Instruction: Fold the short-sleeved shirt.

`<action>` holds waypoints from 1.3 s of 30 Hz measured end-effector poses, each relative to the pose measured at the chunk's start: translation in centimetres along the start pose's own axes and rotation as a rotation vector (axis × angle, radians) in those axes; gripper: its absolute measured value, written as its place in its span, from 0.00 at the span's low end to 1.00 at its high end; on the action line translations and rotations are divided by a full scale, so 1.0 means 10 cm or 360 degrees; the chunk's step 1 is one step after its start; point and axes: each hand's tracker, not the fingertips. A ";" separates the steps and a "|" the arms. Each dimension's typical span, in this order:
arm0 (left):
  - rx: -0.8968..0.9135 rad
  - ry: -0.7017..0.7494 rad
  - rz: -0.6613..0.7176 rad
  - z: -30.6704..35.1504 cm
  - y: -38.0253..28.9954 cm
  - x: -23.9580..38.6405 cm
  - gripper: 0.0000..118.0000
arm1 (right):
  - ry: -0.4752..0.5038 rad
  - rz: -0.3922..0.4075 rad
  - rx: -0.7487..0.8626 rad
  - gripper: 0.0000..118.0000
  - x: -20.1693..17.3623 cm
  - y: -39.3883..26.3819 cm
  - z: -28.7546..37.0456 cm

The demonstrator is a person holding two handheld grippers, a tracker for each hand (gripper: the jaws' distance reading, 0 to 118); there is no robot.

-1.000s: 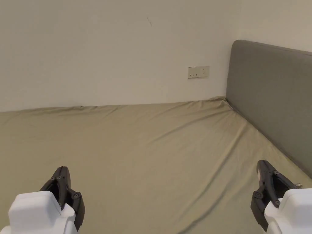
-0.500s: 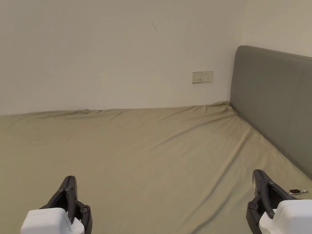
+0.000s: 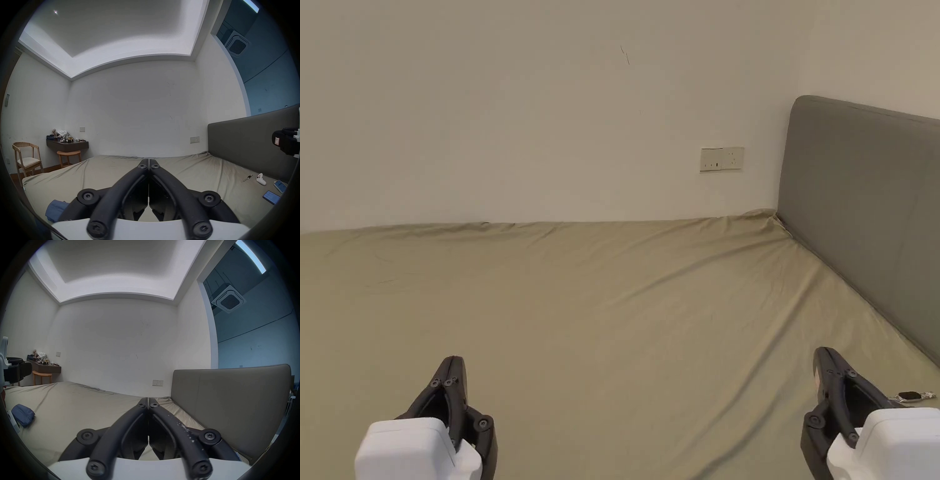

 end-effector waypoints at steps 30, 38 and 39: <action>-0.0016 -0.0035 -0.0012 0.01 0.00 0.04 0.00 | 0.0028 0.0019 0.0001 0.03 -0.06 0.02 0.03; -0.0015 -0.0025 0.0017 0.00 -0.01 0.02 0.32 | 0.0048 -0.0001 0.0019 0.77 -0.05 0.02 0.03; -0.0013 -0.0022 0.0020 0.01 -0.01 0.01 0.39 | 0.0046 -0.0002 0.0028 0.87 -0.06 0.02 0.04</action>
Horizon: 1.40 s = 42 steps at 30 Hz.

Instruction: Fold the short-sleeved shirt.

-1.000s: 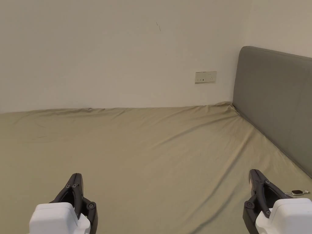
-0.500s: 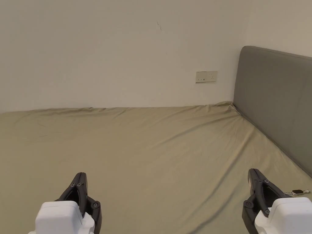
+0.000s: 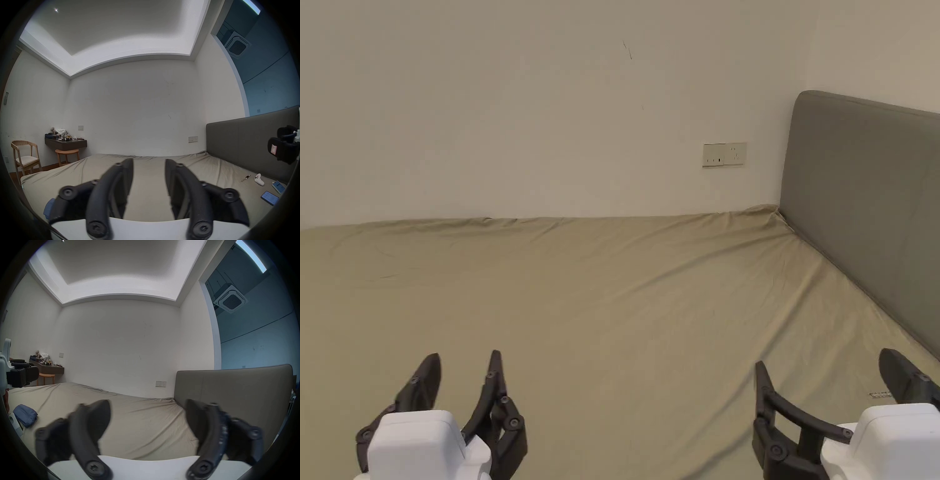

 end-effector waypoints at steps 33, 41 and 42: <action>0.0036 0.0006 0.0018 0.04 0.01 -0.02 1.00 | 0.0037 -0.0118 0.0012 1.00 0.04 -0.07 -0.04; 0.0039 0.0010 0.0007 0.05 0.02 0.00 1.00 | 0.0072 -0.0061 0.0039 1.00 0.04 -0.08 0.02; 0.0037 0.0010 0.0010 0.04 0.02 0.00 1.00 | 0.0090 -0.0105 0.0036 1.00 0.04 -0.08 0.03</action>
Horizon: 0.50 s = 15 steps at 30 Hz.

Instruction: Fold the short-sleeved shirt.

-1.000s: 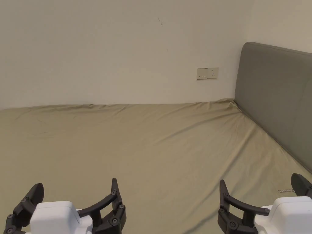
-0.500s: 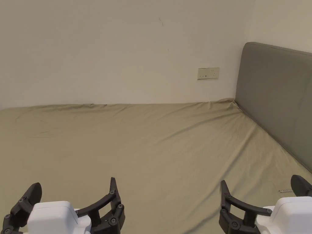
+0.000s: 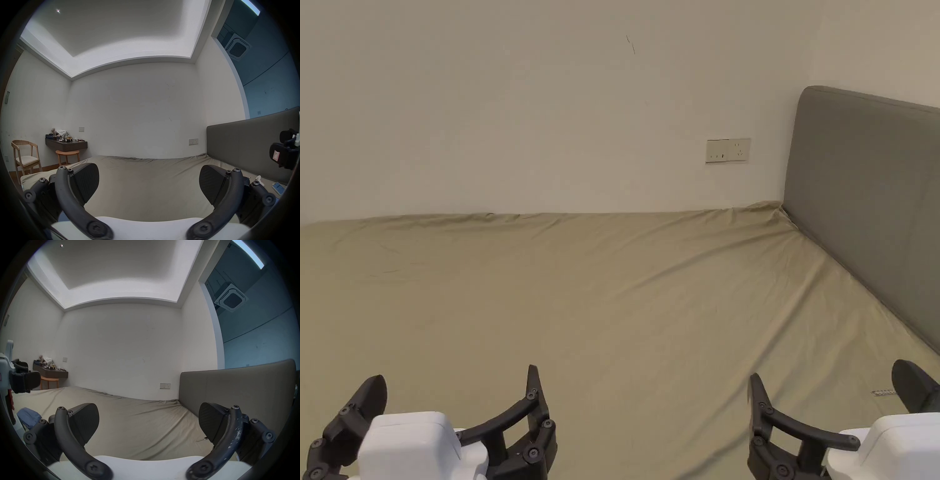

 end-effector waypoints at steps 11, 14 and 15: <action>-0.0013 -0.0011 -0.0020 0.00 0.00 0.03 1.00 | -0.0383 -0.0144 -0.0415 1.00 -0.13 0.13 -0.13; -0.0015 -0.0013 -0.0022 -0.01 0.00 0.04 1.00 | -0.0363 -0.0109 -0.0397 1.00 -0.13 0.11 -0.14; -0.0017 -0.0013 -0.0023 -0.01 -0.01 0.04 1.00 | -0.0366 -0.0114 -0.0401 1.00 -0.13 0.11 -0.15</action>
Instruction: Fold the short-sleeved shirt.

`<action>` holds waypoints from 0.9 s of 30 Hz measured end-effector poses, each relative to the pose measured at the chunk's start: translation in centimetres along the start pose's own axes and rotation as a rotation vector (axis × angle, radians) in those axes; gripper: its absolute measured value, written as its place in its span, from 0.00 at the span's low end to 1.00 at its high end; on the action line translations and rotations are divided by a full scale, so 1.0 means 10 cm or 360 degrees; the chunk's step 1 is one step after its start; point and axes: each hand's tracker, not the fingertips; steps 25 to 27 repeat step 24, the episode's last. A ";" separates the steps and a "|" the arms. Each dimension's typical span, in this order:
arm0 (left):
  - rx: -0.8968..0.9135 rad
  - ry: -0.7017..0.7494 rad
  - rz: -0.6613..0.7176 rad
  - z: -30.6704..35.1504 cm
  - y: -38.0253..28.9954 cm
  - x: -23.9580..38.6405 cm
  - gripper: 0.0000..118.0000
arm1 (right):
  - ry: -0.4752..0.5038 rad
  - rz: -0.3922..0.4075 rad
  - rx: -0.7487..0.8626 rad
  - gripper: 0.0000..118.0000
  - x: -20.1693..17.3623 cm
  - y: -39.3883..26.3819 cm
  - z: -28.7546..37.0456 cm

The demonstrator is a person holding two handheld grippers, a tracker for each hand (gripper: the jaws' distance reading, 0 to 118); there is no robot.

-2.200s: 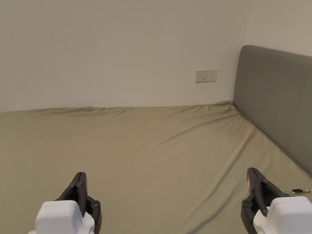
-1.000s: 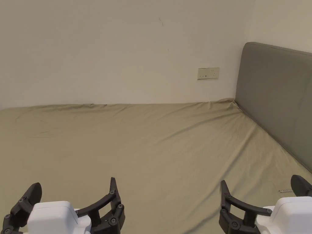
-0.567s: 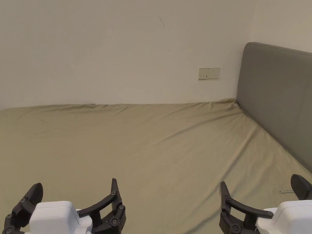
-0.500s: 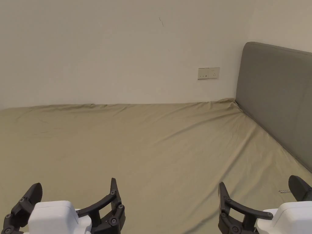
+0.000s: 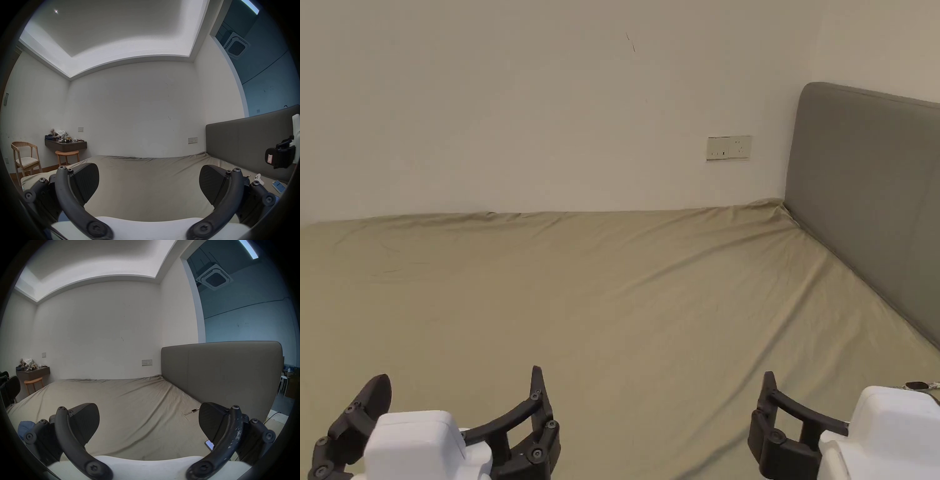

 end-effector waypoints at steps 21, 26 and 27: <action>-0.0076 -0.0020 -0.0020 -0.10 -0.14 0.04 1.00 | 0.0024 -0.0002 -0.0075 1.00 -0.01 -0.07 -0.15; -0.0095 -0.0025 -0.0019 -0.14 -0.17 0.05 1.00 | 0.0029 -0.0017 -0.0099 1.00 -0.01 -0.10 -0.20; -0.0095 -0.0025 -0.0019 -0.14 -0.17 0.05 1.00 | 0.0029 -0.0017 -0.0099 1.00 -0.01 -0.10 -0.20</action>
